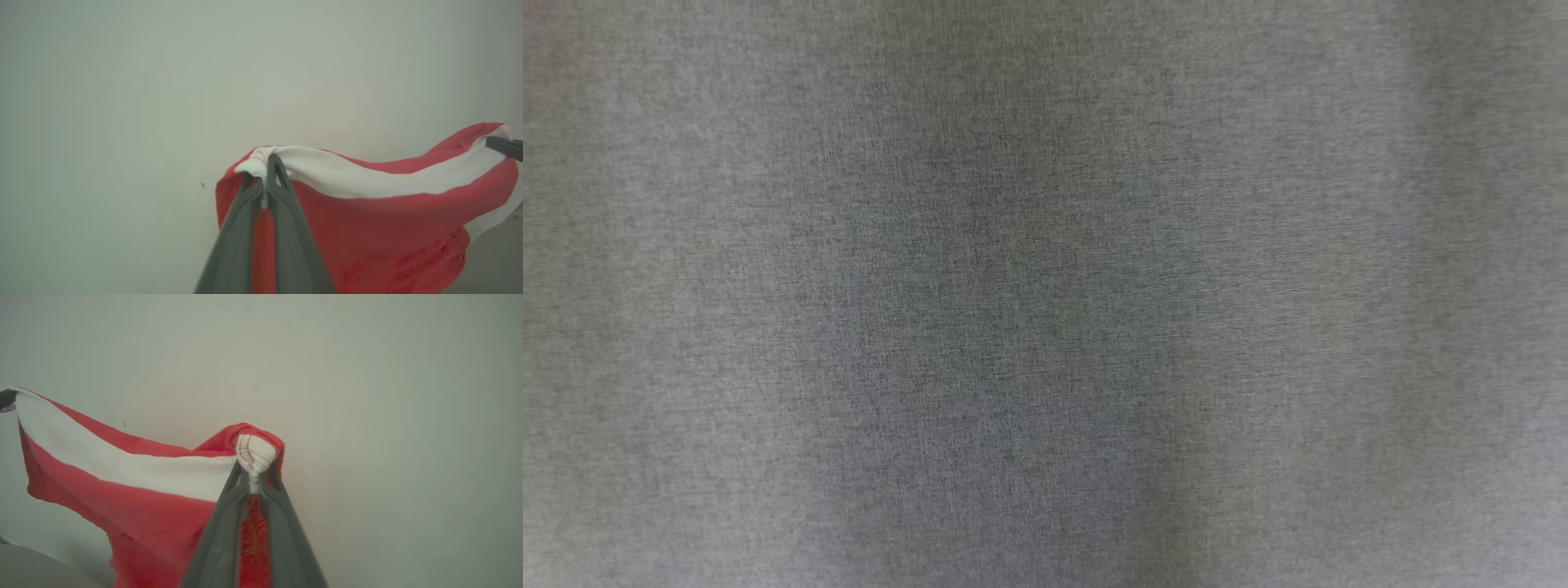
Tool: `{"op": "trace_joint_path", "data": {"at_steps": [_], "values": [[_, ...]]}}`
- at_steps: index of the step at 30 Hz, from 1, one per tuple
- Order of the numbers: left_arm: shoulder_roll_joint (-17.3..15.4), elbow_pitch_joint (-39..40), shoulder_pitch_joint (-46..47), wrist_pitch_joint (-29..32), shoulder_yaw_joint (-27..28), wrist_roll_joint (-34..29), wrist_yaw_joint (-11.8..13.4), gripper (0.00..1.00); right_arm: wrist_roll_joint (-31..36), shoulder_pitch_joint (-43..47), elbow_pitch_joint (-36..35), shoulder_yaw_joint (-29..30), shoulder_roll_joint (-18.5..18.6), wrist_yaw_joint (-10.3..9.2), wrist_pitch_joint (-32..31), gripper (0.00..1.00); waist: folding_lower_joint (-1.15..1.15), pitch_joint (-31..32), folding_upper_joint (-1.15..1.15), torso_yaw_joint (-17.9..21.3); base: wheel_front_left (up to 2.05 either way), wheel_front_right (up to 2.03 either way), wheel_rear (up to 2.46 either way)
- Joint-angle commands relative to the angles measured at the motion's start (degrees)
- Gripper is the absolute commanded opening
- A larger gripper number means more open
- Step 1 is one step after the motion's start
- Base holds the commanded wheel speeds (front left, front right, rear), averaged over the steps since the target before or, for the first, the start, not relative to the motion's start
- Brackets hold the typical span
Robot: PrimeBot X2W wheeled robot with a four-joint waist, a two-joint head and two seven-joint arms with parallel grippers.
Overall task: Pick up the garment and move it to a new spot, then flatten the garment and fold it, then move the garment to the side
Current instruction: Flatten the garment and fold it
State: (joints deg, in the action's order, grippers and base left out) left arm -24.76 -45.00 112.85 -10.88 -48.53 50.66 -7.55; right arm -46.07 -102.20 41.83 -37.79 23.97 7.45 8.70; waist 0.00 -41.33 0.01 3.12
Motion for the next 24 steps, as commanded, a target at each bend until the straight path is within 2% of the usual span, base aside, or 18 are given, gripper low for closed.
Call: {"op": "trace_joint_path", "data": {"at_steps": [1,4,9,19,24], "values": [[-1.0,0.8,-3.1,-1.0,-0.8,0.9,0.2,0.00,-1.0,2.9,-0.7,-1.2,0.9,0.07,0.9,0.00,0.00,1.8,-0.01,0.6,0.00,0.00,0.00],[-2.1,2.9,-8.7,-2.7,-2.0,1.7,0.2,0.00,-3.0,7.7,-2.2,-3.1,2.0,0.07,2.3,0.00,0.00,4.5,-0.01,0.9,0.00,0.00,0.00],[-4.0,7.8,-20.7,-4.2,-0.8,3.6,0.8,0.00,-6.2,18.2,-6.5,-6.2,4.2,0.07,3.8,0.00,0.00,9.5,-0.01,1.1,0.00,0.00,0.00],[-8.5,28.9,-49.7,-4.3,6.2,3.4,9.8,0.00,-9.9,41.3,-15.2,-6.7,8.2,0.07,5.8,0.00,0.00,18.0,-0.01,0.5,0.00,0.00,0.00],[-10.3,38.0,-63.9,-4.3,8.3,1.7,14.4,0.00,-8.1,51.4,-19.7,-6.6,9.3,0.07,6.1,0.00,0.00,20.6,-0.01,0.4,0.00,0.00,0.00]]}}
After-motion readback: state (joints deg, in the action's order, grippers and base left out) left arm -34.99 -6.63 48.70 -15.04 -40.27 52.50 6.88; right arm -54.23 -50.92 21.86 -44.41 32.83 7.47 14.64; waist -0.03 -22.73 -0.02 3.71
